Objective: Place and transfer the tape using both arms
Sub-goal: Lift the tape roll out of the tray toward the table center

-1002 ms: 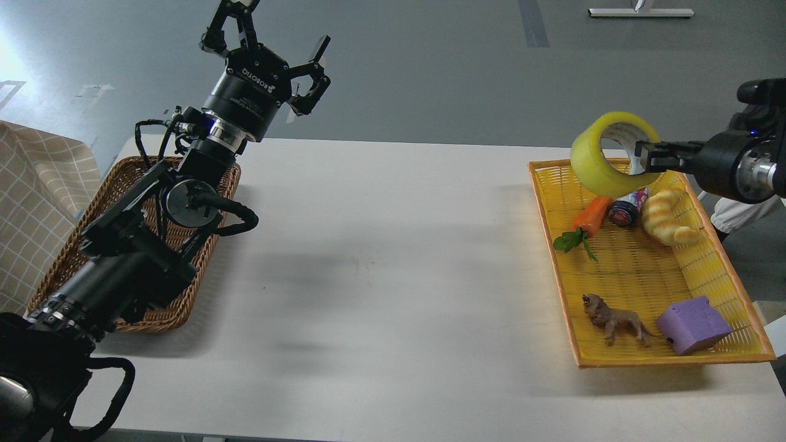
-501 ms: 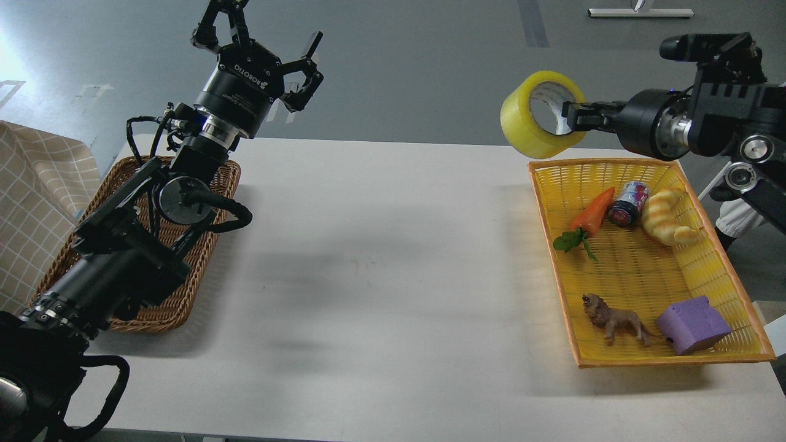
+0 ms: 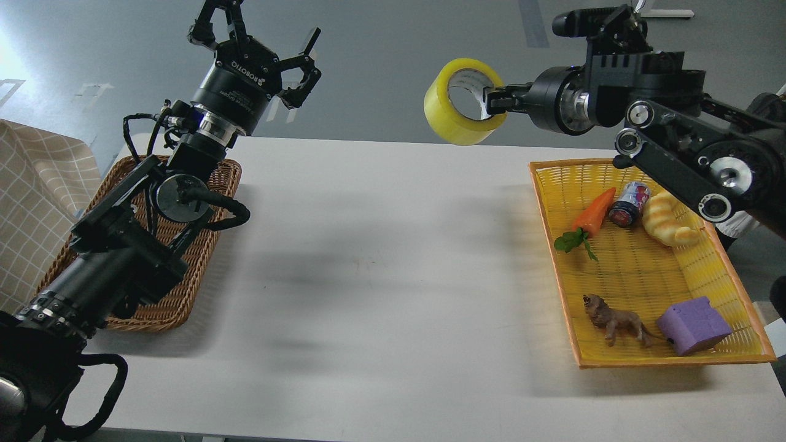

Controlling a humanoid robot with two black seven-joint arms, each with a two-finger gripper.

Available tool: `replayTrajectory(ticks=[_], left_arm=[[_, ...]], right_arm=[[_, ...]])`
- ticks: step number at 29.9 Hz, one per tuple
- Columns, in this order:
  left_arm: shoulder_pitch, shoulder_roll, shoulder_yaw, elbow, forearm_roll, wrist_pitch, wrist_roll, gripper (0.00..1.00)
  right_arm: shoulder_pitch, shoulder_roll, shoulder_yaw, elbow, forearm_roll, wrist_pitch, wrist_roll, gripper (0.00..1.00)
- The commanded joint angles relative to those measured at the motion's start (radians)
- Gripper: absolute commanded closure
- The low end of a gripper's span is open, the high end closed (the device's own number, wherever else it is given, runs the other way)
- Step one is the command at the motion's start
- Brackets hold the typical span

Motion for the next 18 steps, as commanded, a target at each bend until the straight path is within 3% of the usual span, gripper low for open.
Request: replayTrajectory(ticks=[1,18], left_arm=[[0.002,0.008,-0.003,0.000,0.000,0.000,0.000,0.02],[0.006,0.011,-0.002,0.000,0.000,0.000,0.000,0.02]], right_arm=[[0.020,0.054,-0.019,-0.038,-0.001,0.000,0.000,1.00],[0.043,0.264,-0.105,-0.192,-0.001,0.000,0.000,1.00]])
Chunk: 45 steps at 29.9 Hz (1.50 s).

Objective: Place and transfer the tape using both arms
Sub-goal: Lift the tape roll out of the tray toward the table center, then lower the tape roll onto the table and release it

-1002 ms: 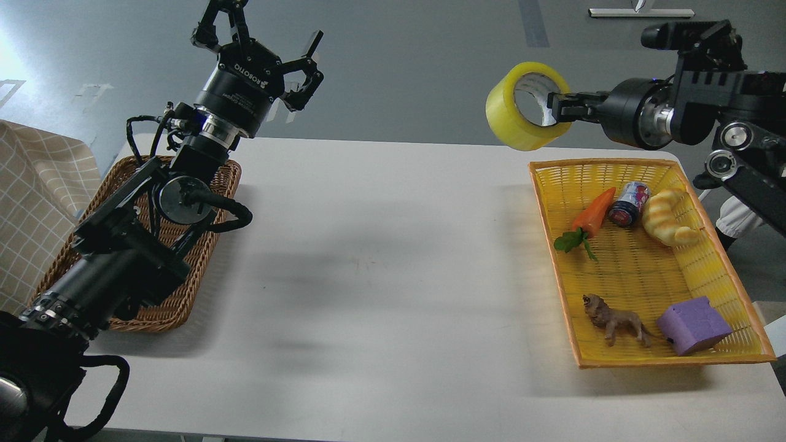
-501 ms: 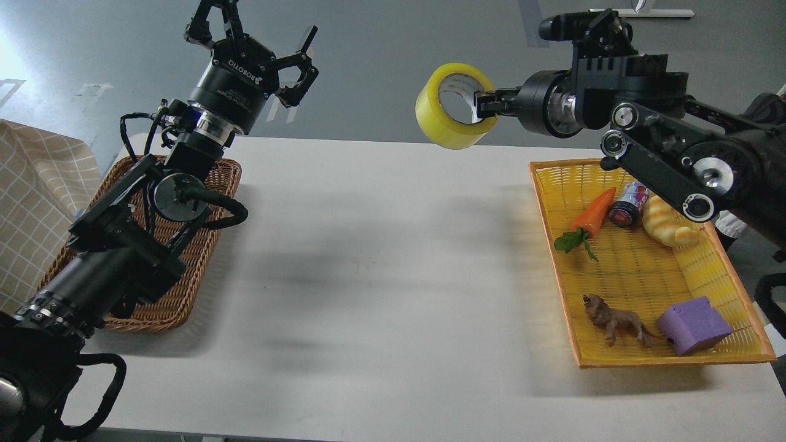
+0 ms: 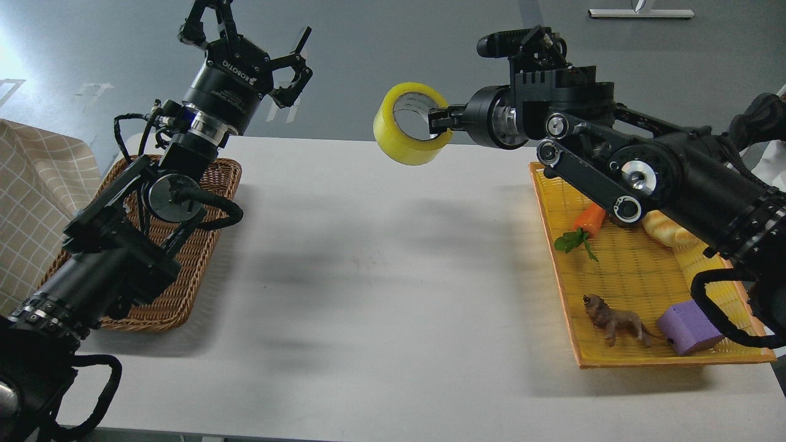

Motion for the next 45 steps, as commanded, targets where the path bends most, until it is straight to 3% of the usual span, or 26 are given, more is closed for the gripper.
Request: replayTrajectory(ticks=[1,21,45], left_arm=[[-0.001,-0.003,0.000,0.000,0.000,0.000,0.000,0.02],[-0.003,0.000,-0.009,0.000,0.000,0.000,0.000,0.02],[-0.003,0.001,-0.009,0.000,-0.002,0.000,0.000,0.02]], right_arm=[[0.008,0.042,-0.040,-0.020,0.004,0.000,0.000,1.00],[-0.032,0.064,-0.207,-0.096,0.001,0.000,0.000,1.00],[-0.104,0.064,-0.210,0.009,0.007,0.000,0.000,0.99]])
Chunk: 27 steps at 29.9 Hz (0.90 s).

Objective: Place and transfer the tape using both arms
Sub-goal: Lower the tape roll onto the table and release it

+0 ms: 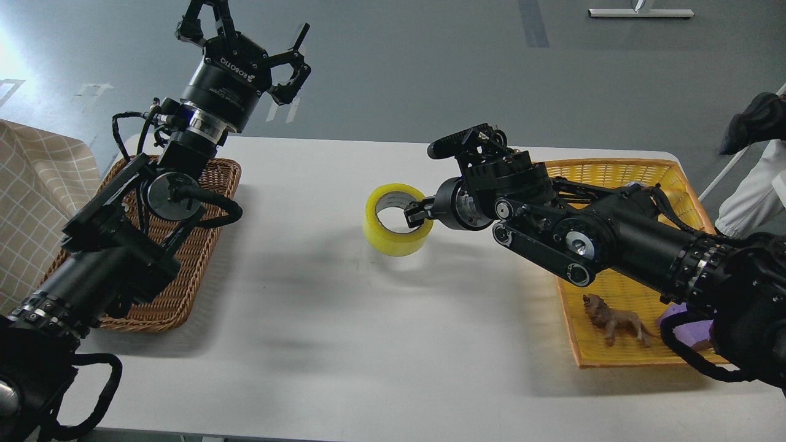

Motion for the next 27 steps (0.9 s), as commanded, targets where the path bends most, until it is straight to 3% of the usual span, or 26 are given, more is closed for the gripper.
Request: replayTrajectory(ticks=[1,17,27], left_arm=[[0.000,-0.001,-0.001,0.000,0.001,0.000,0.000,0.02],[0.000,-0.006,-0.001,0.000,0.001,0.000,0.000,0.02],[0.000,-0.006,-0.001,0.000,-0.001,0.000,0.000,0.02]], right_arm=[[-0.008,0.000,-0.006,0.000,0.000,0.000,0.000,0.99],[-0.054,0.000,-0.018,-0.017,-0.003,0.000,0.000,0.93],[-0.061,0.000,-0.017,-0.019,-0.002,0.000,0.000,0.82]])
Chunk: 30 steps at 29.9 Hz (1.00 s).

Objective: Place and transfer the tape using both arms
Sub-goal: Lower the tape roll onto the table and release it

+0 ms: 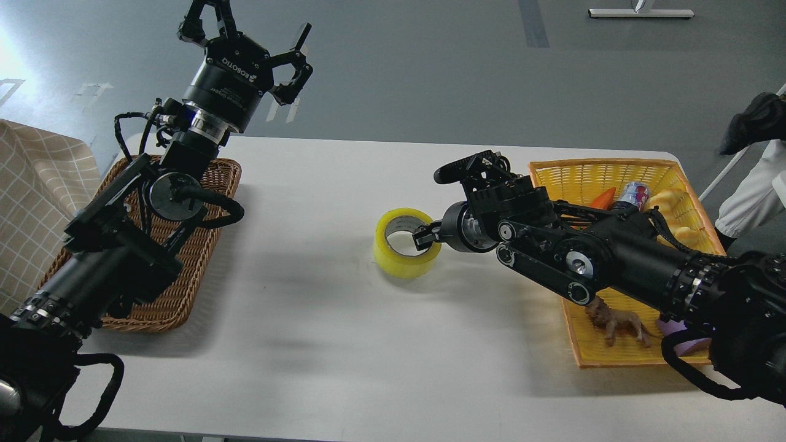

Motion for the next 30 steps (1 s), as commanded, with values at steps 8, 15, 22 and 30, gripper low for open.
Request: replayTrajectory(ticks=[8,15,22,30], left_arm=[[0.000,0.002,0.000,0.000,-0.001,0.000,0.000,0.02],[0.000,0.000,0.000,0.000,-0.001,0.000,0.000,0.02],[0.000,0.003,0.002,0.000,-0.001,0.000,0.000,0.02],[-0.001,0.006,0.000,0.000,-0.001,0.000,0.000,0.02]], right_arm=[[-0.024,0.000,0.000,0.000,0.000,0.000,0.000,0.78],[-0.026,0.000,0.003,0.000,0.000,0.000,0.000,0.69],[-0.026,0.000,0.009,0.004,0.003,0.000,0.000,0.32],[-0.009,0.000,0.024,0.024,0.008,0.000,0.005,0.08]])
